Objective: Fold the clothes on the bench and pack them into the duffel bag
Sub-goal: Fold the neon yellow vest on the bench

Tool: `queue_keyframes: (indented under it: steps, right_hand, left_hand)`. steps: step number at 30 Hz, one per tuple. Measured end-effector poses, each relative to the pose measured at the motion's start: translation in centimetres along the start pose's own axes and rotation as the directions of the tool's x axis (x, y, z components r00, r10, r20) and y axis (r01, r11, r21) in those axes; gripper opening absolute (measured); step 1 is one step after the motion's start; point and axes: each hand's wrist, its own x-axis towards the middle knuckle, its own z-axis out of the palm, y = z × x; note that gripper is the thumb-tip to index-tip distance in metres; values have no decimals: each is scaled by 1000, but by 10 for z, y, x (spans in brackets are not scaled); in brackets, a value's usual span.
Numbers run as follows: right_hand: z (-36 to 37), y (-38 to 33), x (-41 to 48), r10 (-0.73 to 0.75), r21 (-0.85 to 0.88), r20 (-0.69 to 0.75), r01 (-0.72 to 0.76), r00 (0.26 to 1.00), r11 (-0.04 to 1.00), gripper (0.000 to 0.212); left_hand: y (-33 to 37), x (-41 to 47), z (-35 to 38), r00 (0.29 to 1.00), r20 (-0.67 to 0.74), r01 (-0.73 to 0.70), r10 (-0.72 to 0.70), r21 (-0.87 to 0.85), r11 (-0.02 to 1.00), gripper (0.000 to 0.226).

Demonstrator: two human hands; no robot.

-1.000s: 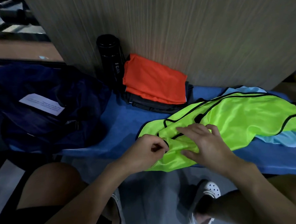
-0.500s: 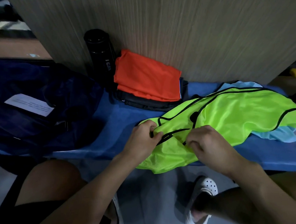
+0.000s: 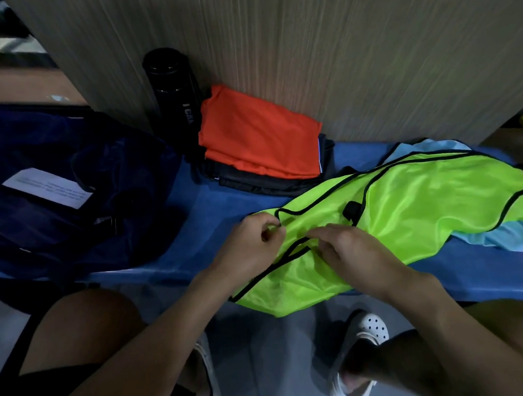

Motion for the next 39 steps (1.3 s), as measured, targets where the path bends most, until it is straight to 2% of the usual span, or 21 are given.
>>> queue_keyframes:
  steps: [3,5,9,14,16,18,21,23,26,30,33,37,39]
  right_hand:
    - [2,-2,6,29,-30,-13,-30,999,999,32]
    - [4,-4,9,35,-65,17,-34,999,997,29]
    - [3,-6,15,65,-89,54,-60,996,994,25]
    - [4,-3,21,41,-68,28,-39,999,997,13]
    - [5,-2,21,18,-30,-18,-18,1000,999,7]
    - [3,-1,21,-22,29,-83,24,996,999,1]
    - [-4,-1,21,-56,114,-205,81,977,990,8]
    - [-8,-1,20,-15,166,-303,68,953,984,11]
    - [-11,1,19,52,257,-399,57,916,965,20]
    - [-14,4,21,20,230,-484,105,875,968,17]
    - [-17,3,22,60,284,-527,109,848,953,17]
    - [-20,2,28,68,292,-573,125,817,948,17]
    - [-20,3,31,57,273,-593,135,803,952,16]
  left_hand:
    - [0,9,0,984,-125,-108,130,170,980,22]
    - [-2,18,2,984,-80,-132,159,269,954,29]
    - [-2,31,7,993,-18,-102,114,321,942,41]
    - [4,39,9,995,-59,-46,77,406,913,13]
    - [3,41,10,994,-87,-28,71,418,908,12]
    - [2,43,11,988,-124,-44,95,362,931,12]
    - [5,46,13,961,-213,-158,178,111,981,10]
    - [11,46,12,959,-244,-175,142,-120,977,13]
    - [21,41,7,972,-229,-143,48,-419,897,17]
    - [26,31,6,969,-192,-219,155,-376,900,31]
    - [29,26,6,973,-157,-218,170,-373,902,35]
    - [37,23,3,973,-149,-226,176,-464,856,12]
    - [37,26,4,977,-142,-204,157,-438,876,15]
